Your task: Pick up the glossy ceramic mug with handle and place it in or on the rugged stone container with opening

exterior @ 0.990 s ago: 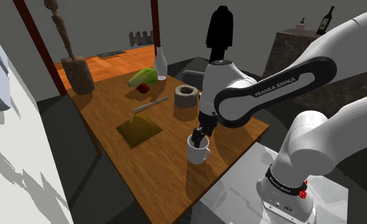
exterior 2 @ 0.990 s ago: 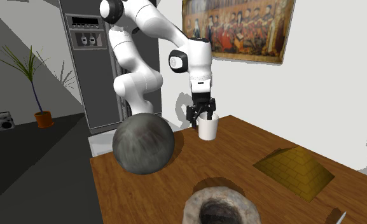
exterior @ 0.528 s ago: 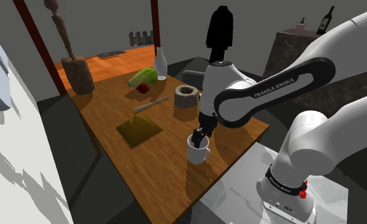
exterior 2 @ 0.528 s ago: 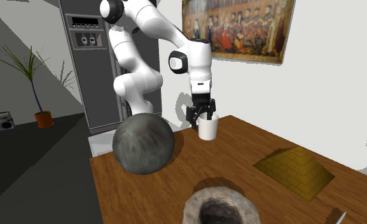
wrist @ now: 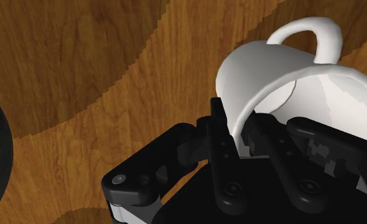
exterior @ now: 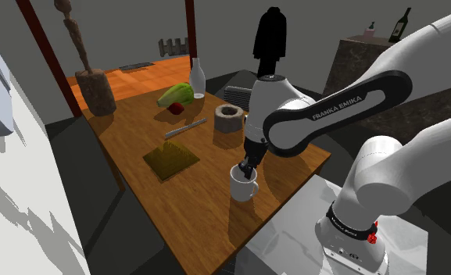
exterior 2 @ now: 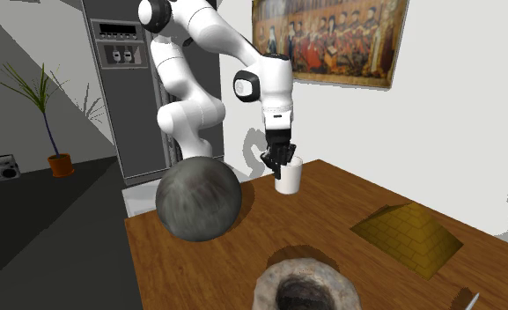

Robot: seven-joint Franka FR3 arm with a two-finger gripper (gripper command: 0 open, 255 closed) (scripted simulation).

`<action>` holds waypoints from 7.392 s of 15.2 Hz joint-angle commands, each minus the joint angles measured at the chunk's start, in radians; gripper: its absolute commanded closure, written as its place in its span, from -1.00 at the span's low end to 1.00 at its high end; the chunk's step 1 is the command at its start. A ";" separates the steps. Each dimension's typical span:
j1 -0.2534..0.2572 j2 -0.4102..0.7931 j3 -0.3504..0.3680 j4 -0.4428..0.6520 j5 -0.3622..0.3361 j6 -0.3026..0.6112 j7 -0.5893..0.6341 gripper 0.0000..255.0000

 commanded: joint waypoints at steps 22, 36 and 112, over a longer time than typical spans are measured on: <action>-0.016 -0.151 -0.039 0.188 -0.046 -0.338 0.020 1.00; -0.037 -0.147 -0.076 0.357 -0.081 -0.505 0.011 1.00; -0.294 0.903 -0.424 1.381 -0.107 -0.524 -0.541 -1.00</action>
